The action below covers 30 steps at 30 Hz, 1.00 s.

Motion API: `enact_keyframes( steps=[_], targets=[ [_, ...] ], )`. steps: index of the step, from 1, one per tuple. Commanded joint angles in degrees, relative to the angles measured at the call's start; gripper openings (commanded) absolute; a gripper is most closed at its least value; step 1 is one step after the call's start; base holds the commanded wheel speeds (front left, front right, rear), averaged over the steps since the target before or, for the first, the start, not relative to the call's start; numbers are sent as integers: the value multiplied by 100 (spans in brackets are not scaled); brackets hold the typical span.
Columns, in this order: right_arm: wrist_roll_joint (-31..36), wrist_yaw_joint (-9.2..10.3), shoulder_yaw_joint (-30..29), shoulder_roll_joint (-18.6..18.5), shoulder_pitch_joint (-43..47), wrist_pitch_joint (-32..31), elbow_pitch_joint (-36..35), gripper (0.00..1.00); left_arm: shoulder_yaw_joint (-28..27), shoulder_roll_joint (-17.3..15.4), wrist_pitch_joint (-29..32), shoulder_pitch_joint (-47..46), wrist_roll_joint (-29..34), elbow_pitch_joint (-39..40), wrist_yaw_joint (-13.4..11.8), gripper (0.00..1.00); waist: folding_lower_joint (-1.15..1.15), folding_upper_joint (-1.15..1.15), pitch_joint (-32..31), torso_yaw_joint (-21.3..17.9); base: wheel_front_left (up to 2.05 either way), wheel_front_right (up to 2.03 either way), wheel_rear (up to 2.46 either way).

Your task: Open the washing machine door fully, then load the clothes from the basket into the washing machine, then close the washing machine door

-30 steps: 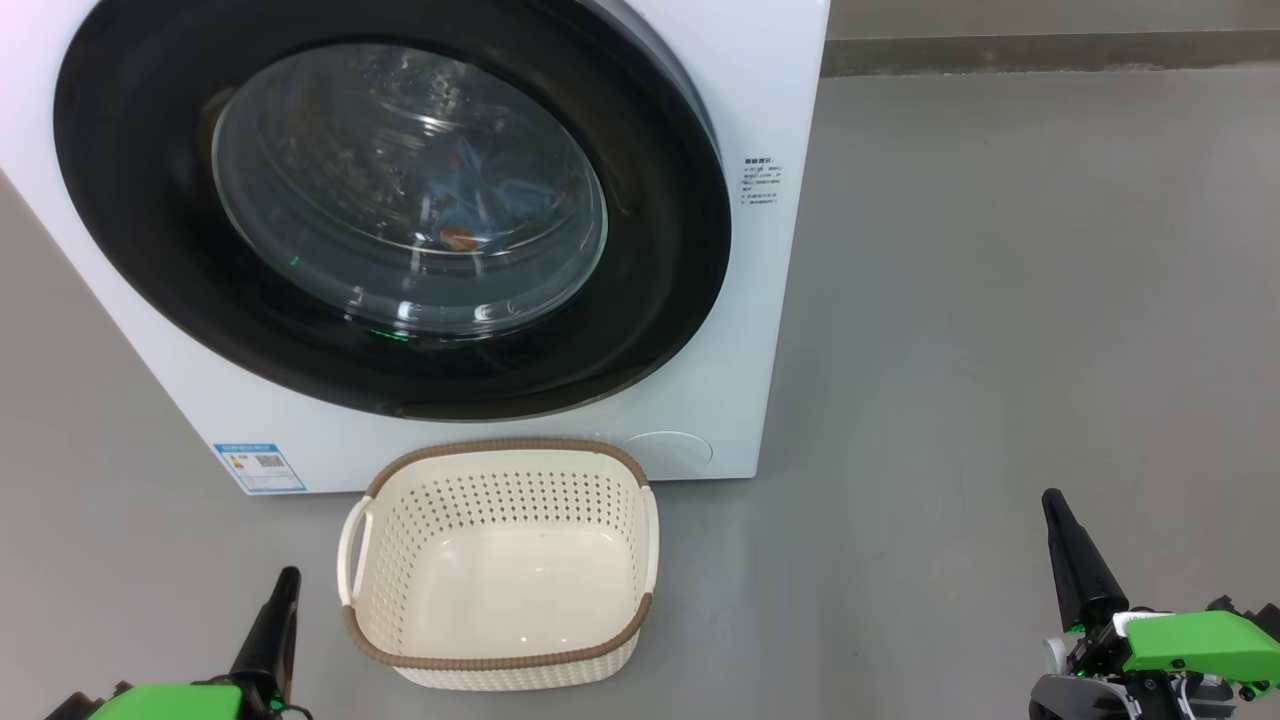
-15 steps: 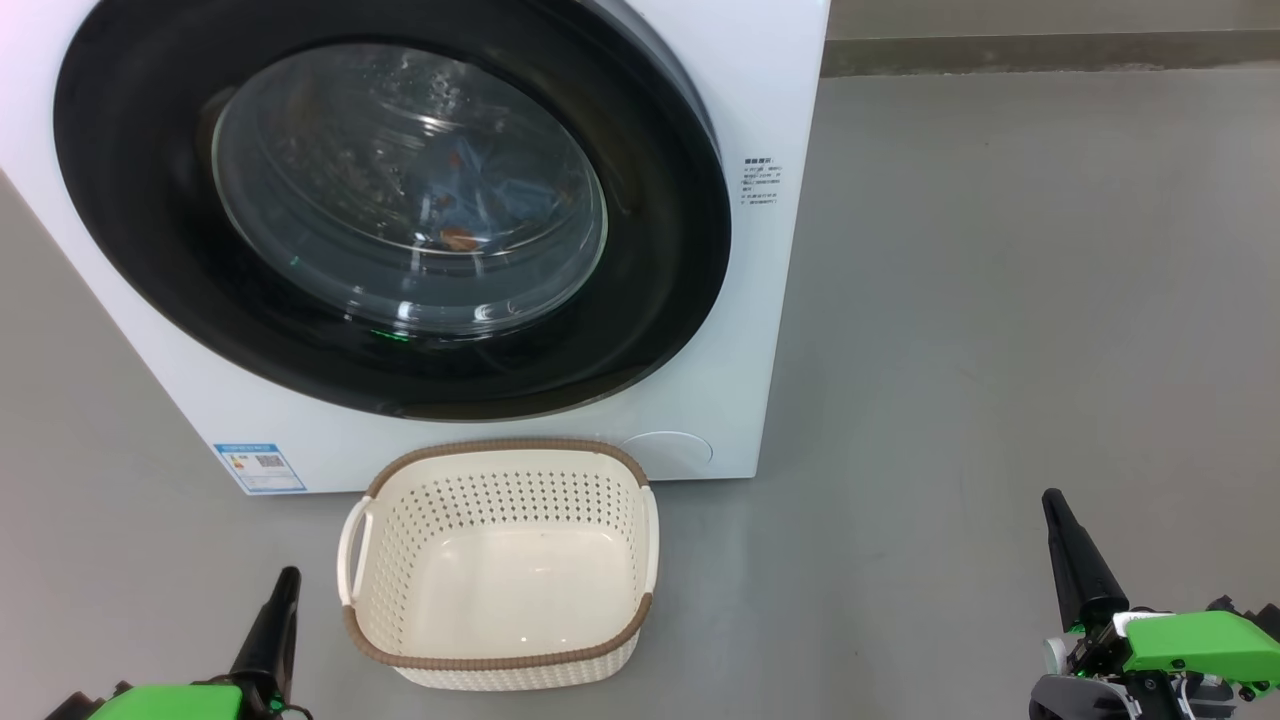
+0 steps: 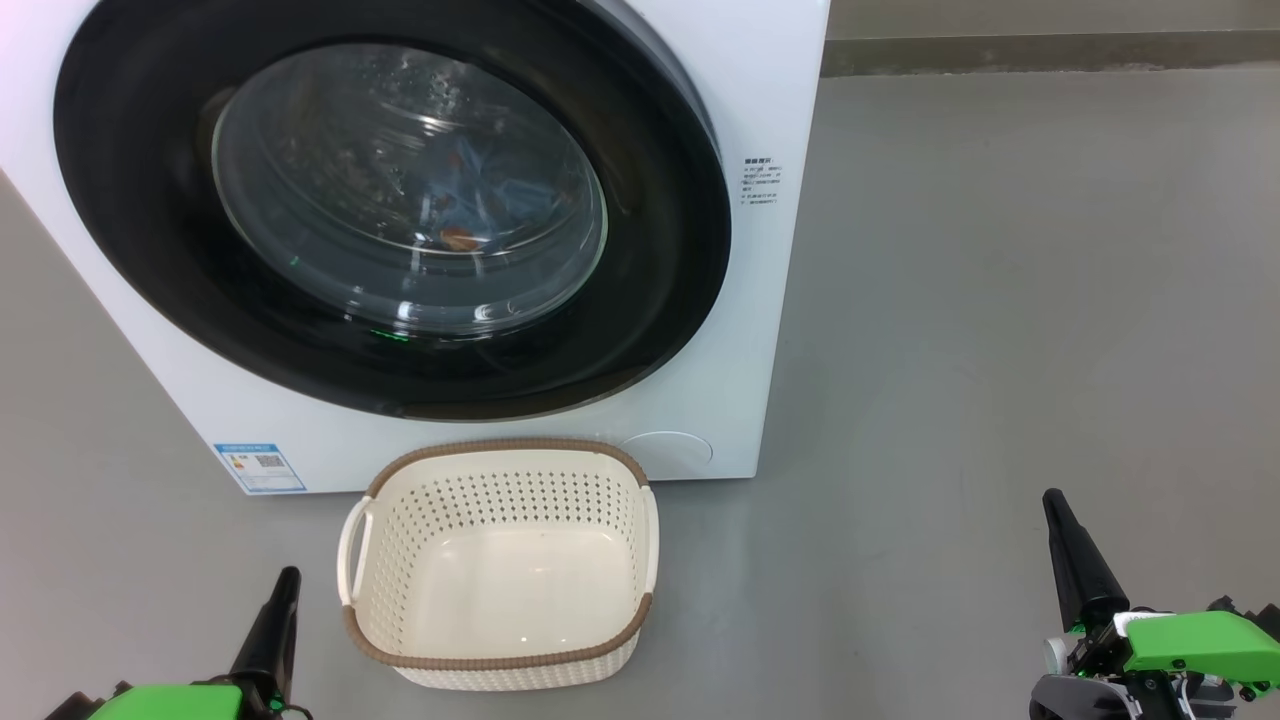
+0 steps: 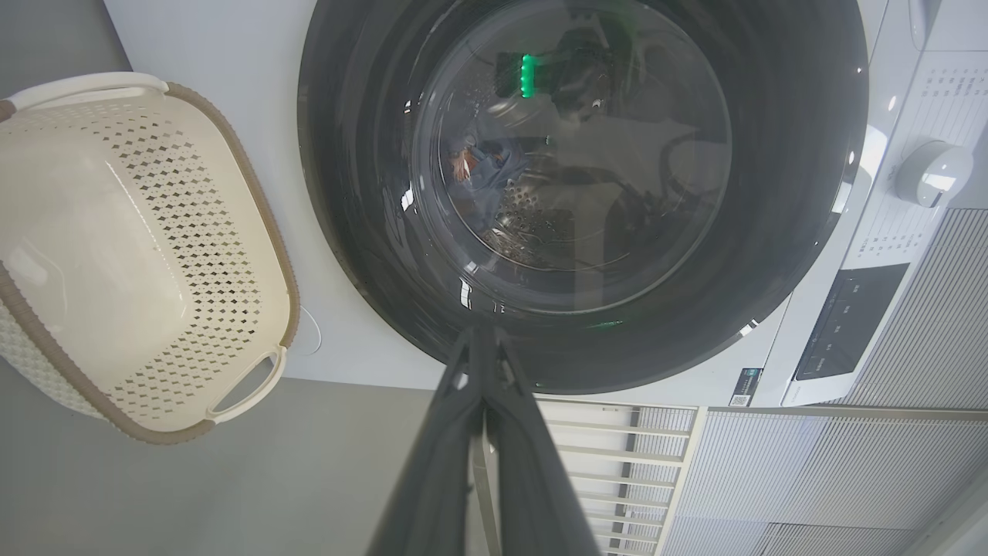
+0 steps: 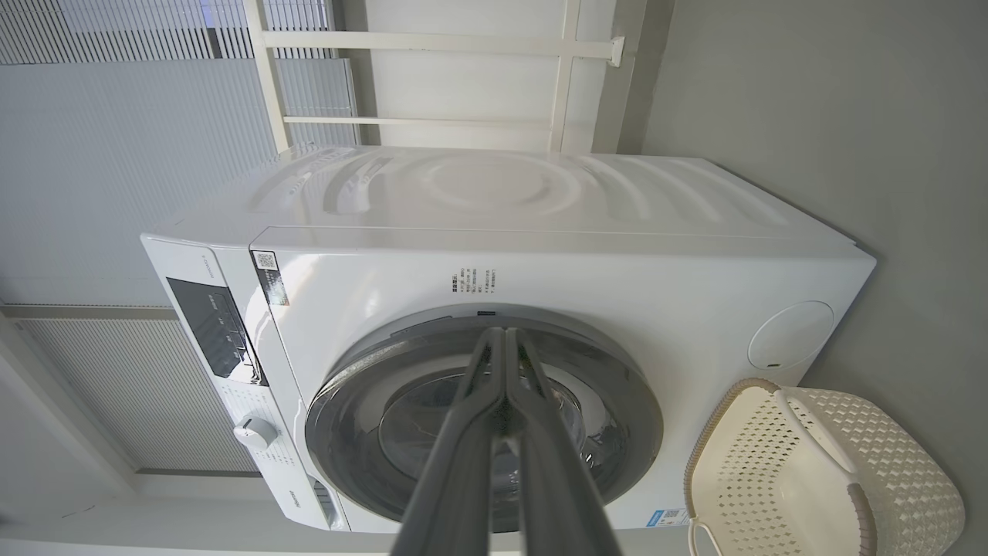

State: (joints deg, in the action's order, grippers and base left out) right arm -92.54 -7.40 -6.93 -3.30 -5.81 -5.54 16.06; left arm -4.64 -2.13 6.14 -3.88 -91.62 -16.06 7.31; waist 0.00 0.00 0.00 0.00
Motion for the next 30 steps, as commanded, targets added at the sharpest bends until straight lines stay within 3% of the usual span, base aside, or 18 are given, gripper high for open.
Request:
enact_keyframes(
  steps=[1, 30],
  targets=[
    [-13, -9, 100, -8, -78, -45, -168, 0, -199, -75, 42, -277, -45, 167, 12, 0, 0, 0, 0, 0, 0, 0, 0],
    [-4, -9, 90, 0, -79, -53, -167, 0, -199, -75, 42, -277, -45, 166, 13, 0, 0, 0, 0, 0, 0, 0, 0]
  ],
)
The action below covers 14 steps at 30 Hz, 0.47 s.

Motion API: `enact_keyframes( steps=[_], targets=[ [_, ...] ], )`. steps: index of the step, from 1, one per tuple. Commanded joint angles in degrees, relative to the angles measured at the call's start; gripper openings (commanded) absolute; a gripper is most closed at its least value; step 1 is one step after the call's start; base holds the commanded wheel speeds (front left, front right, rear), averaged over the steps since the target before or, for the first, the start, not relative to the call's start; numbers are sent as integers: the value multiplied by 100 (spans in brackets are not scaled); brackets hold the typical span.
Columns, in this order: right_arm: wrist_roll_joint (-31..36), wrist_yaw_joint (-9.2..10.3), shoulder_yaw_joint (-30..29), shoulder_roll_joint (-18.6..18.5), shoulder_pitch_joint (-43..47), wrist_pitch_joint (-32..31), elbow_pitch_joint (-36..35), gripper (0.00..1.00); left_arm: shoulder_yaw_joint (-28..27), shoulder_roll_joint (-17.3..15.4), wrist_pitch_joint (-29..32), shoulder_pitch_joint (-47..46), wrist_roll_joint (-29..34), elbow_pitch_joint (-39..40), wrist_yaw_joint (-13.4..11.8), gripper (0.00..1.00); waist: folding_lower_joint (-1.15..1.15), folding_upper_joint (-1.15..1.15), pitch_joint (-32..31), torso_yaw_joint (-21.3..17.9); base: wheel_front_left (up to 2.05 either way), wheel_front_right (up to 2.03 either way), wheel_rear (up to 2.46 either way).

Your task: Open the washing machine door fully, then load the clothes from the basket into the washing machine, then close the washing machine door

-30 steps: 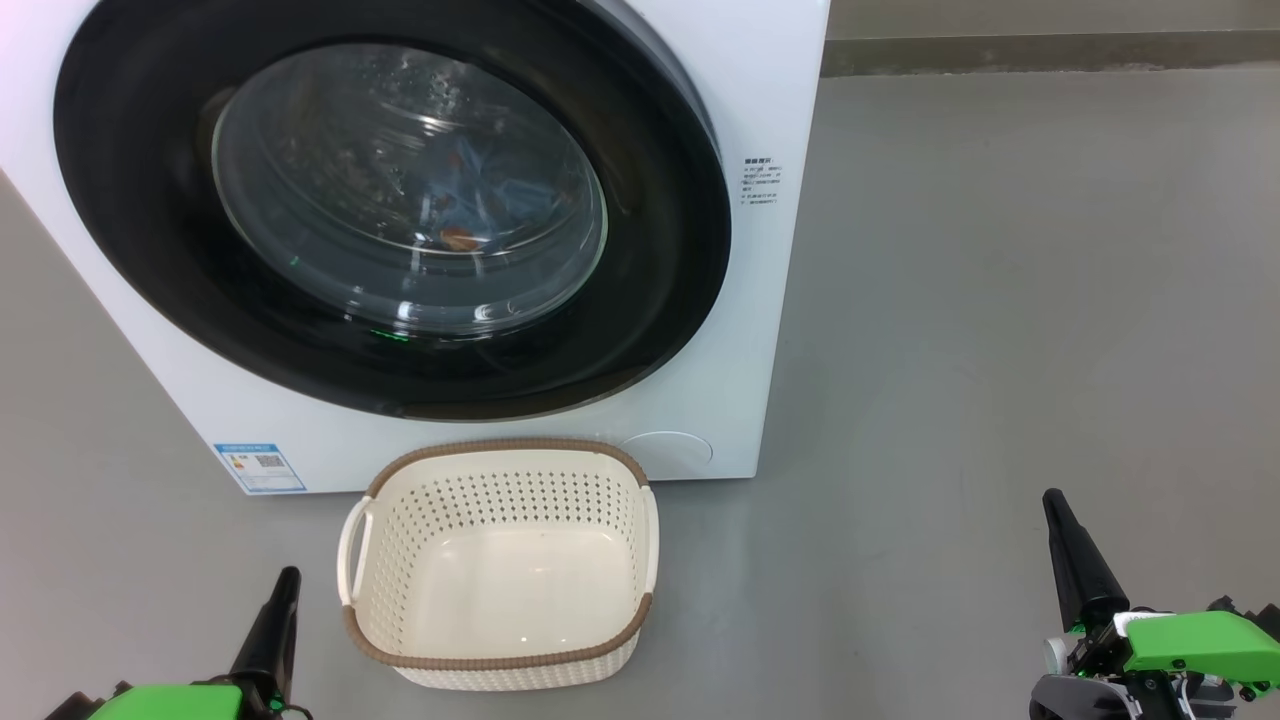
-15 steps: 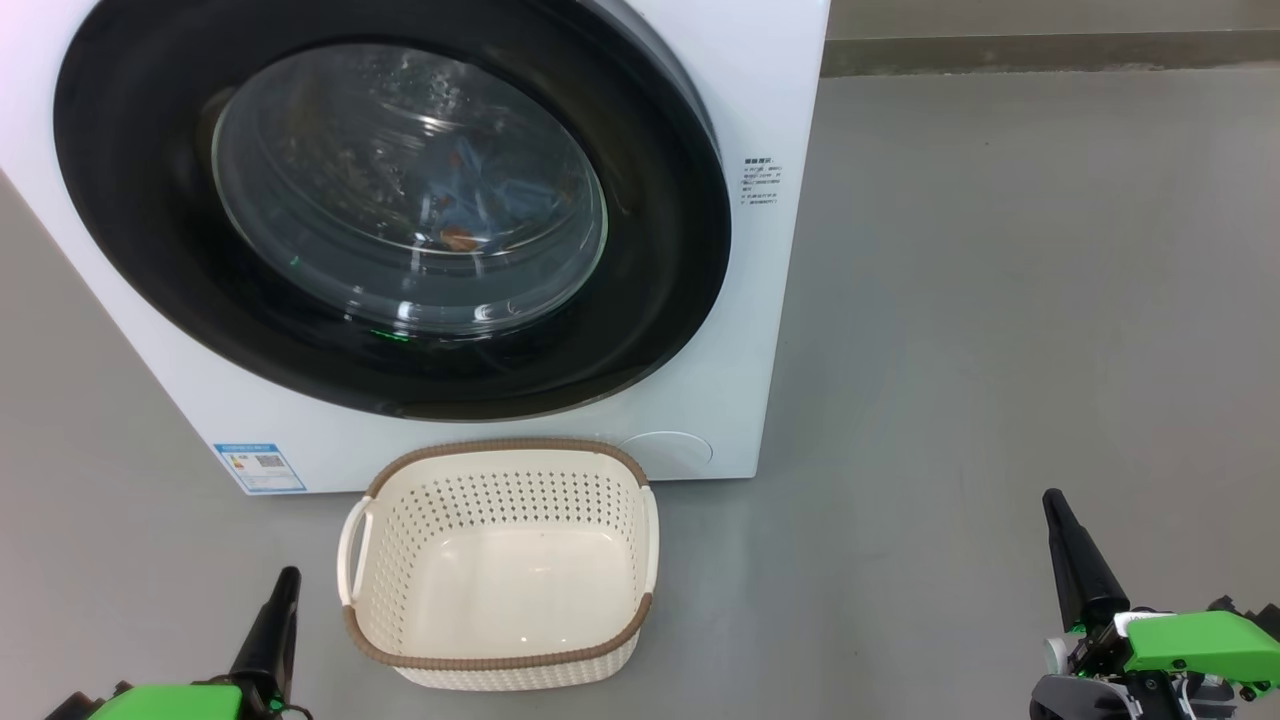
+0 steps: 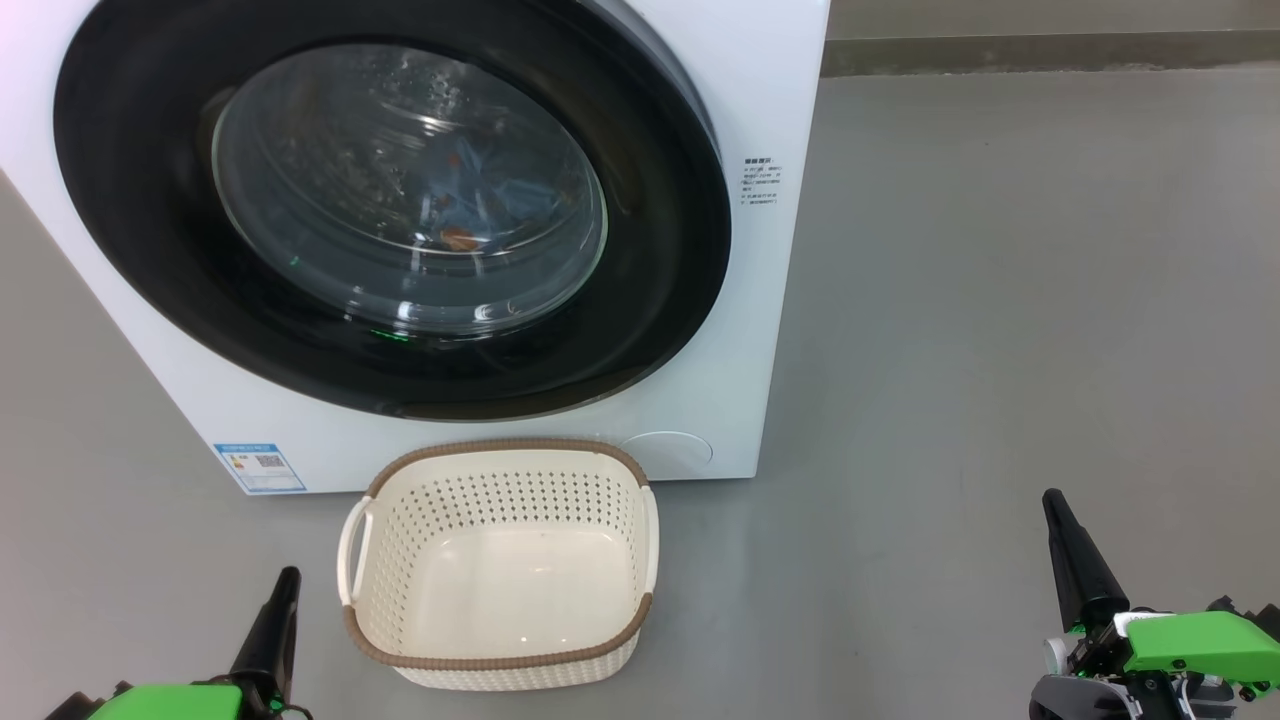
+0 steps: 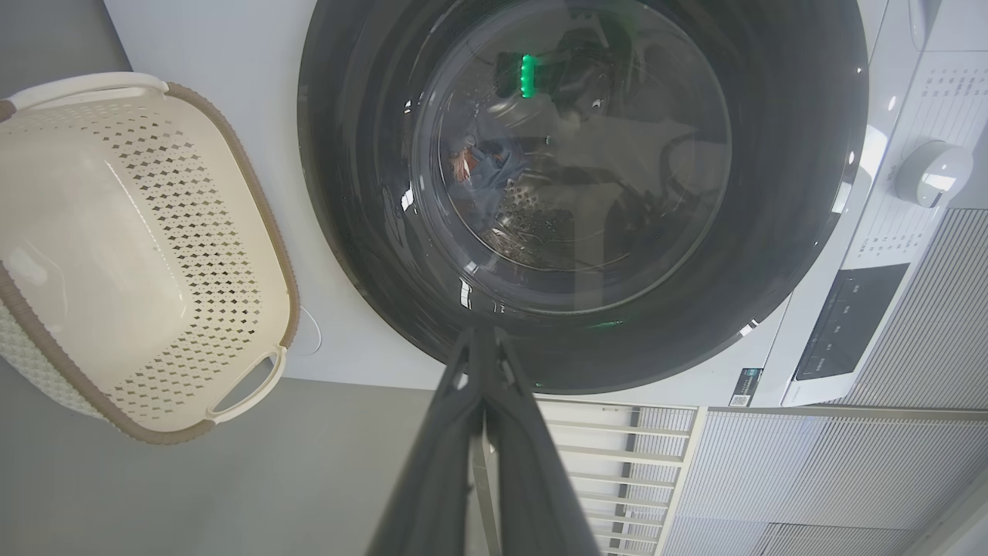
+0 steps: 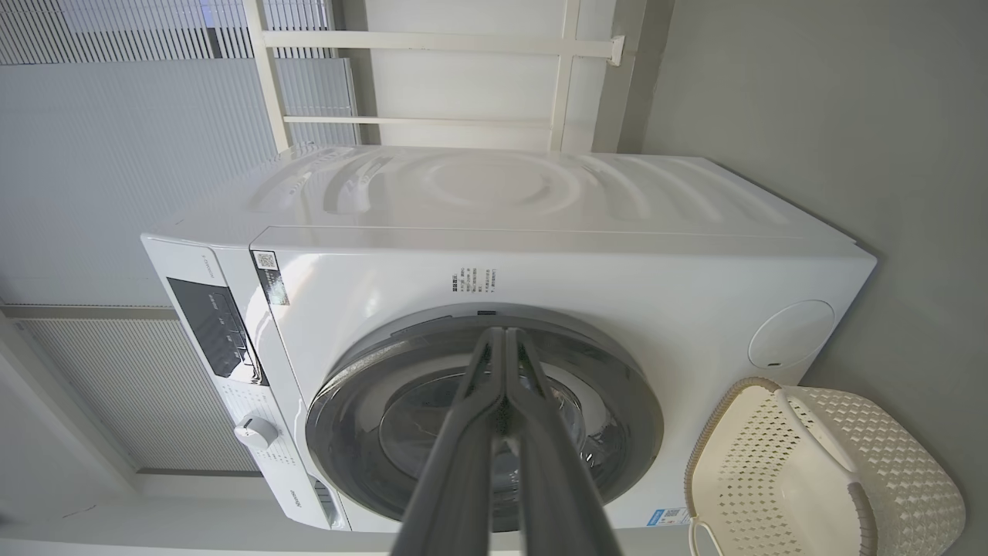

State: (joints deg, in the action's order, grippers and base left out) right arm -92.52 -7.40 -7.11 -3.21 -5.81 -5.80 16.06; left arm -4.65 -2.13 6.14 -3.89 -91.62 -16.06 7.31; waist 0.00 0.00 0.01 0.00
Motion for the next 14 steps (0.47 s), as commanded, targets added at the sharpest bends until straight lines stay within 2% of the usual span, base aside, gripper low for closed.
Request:
enact_keyframes(
  steps=[1, 14],
  targets=[
    [-6, -9, 108, -9, -79, -28, -167, 0, -198, -75, 42, -277, -45, 166, 13, 0, 0, 0, 0, 0, 0, 0, 0],
    [-2, -9, 104, -6, -80, -32, -167, 0, -198, -75, 42, -277, -45, 166, 14, 0, 0, 0, 0, 0, 0, 0, 0]
  ],
)
